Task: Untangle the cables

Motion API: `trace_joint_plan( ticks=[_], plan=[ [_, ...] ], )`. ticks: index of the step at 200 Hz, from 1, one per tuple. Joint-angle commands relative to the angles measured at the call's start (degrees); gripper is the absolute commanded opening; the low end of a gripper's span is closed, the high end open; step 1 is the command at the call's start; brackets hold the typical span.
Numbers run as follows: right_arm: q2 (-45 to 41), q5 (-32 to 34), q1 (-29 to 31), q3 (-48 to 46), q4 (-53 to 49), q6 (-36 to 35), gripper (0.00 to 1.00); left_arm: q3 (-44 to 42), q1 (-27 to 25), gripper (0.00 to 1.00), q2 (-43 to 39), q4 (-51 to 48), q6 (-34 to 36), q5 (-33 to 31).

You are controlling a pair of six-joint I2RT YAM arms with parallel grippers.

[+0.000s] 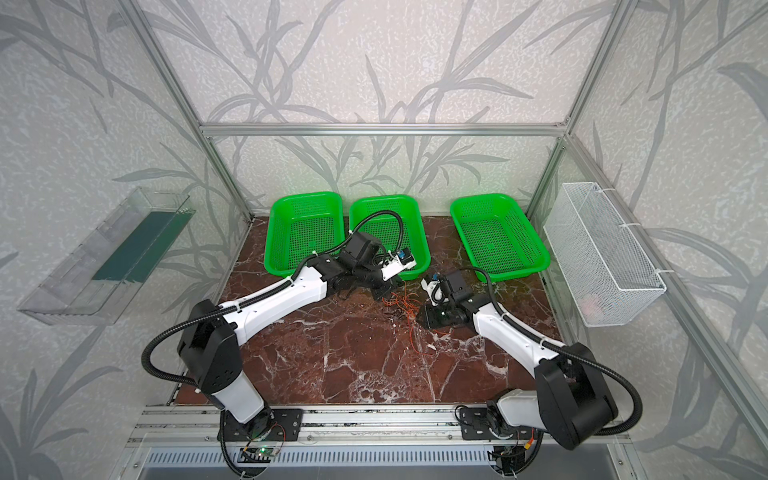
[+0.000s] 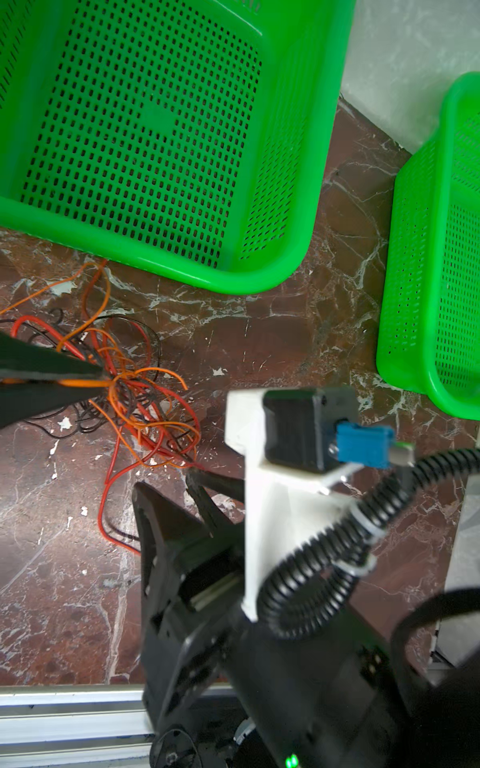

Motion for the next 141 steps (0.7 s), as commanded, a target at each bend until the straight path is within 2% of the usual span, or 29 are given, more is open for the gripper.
trace_joint_plan(
  ticks=[1, 14, 29, 44, 70, 86, 141],
  plan=[
    [-3.77, 1.8, 0.44, -2.63, 1.33, 4.35, 0.44, -6.42, -0.46, 0.0, -6.04, -0.64, 1.26, -4.49],
    [-6.2, 4.72, 0.39, -2.64, 1.11, 3.3, 0.54, -11.14, -0.41, 0.0, -8.94, 0.88, -0.13, -5.22],
    [-8.02, 7.84, -0.01, -2.31, 3.09, 1.87, 0.59, -16.01, -0.46, 0.0, -11.83, 3.12, -2.06, -5.63],
    [-6.83, 6.61, -0.95, -0.05, 4.7, -0.17, 0.61, -19.75, -0.51, 0.0, -13.83, 5.27, -3.51, -6.39],
    [2.33, -3.12, -1.17, 8.96, 1.95, -6.52, 0.63, -23.39, -0.59, 0.0, -15.46, 7.33, -4.73, -7.79],
    [9.14, -5.54, -0.74, 15.34, -2.3, -8.92, 0.63, -24.07, -0.75, 0.0, -15.67, 7.49, -5.36, -7.86],
    [23.46, -4.08, 5.14, 28.14, -9.39, -18.18, 0.67, -26.06, -0.86, 0.0, -16.36, 6.67, -4.99, -6.74]
  ],
)
